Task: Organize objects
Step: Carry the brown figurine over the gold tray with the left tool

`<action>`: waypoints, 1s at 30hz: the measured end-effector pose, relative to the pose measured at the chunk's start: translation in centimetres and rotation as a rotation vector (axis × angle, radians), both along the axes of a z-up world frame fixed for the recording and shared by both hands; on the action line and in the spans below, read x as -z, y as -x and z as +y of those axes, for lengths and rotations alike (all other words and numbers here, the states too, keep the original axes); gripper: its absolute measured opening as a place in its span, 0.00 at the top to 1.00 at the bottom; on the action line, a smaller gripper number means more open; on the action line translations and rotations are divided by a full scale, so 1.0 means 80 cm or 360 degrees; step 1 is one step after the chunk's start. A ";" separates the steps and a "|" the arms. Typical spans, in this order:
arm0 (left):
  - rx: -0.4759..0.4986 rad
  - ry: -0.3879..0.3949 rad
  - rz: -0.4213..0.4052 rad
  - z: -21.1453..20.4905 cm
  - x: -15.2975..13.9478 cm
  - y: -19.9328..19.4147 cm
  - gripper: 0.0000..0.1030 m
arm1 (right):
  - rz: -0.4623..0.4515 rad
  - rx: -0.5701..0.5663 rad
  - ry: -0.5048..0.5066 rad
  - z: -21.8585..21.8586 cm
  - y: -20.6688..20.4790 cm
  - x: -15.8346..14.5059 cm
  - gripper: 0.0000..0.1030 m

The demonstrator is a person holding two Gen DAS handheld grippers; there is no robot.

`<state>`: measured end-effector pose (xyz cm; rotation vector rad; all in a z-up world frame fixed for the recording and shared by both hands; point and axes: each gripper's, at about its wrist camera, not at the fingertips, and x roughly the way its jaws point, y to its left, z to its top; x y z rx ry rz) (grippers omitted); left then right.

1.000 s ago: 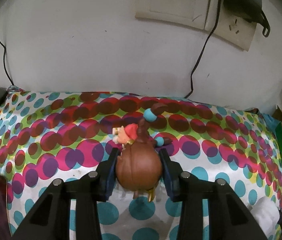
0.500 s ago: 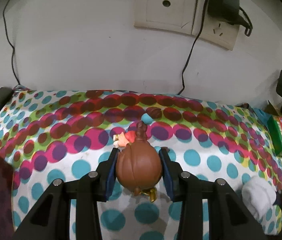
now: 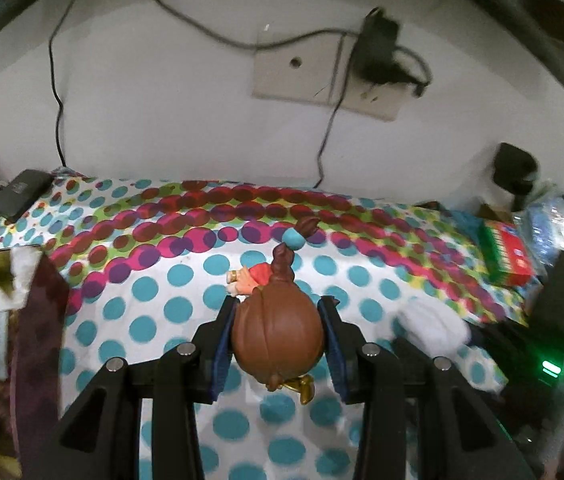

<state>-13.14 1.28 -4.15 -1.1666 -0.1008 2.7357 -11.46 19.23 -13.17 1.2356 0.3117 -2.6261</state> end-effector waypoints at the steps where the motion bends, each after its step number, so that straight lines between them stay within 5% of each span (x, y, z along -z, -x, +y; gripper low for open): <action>1: 0.0009 -0.0003 0.0005 -0.001 -0.007 -0.010 0.61 | 0.0004 -0.0001 -0.0008 0.002 0.000 -0.001 0.56; 11: 0.0024 0.0053 0.0019 -0.034 -0.061 -0.116 0.61 | -0.0008 0.0001 0.0016 0.024 0.005 -0.002 0.55; 20: -0.0221 0.0162 0.0113 -0.131 -0.112 -0.195 0.61 | 0.0003 -0.0001 -0.0010 0.009 0.004 -0.003 0.54; 30: -0.0497 0.0152 -0.0019 -0.231 -0.089 -0.249 0.61 | 0.0011 -0.0001 -0.0029 0.005 0.004 -0.005 0.54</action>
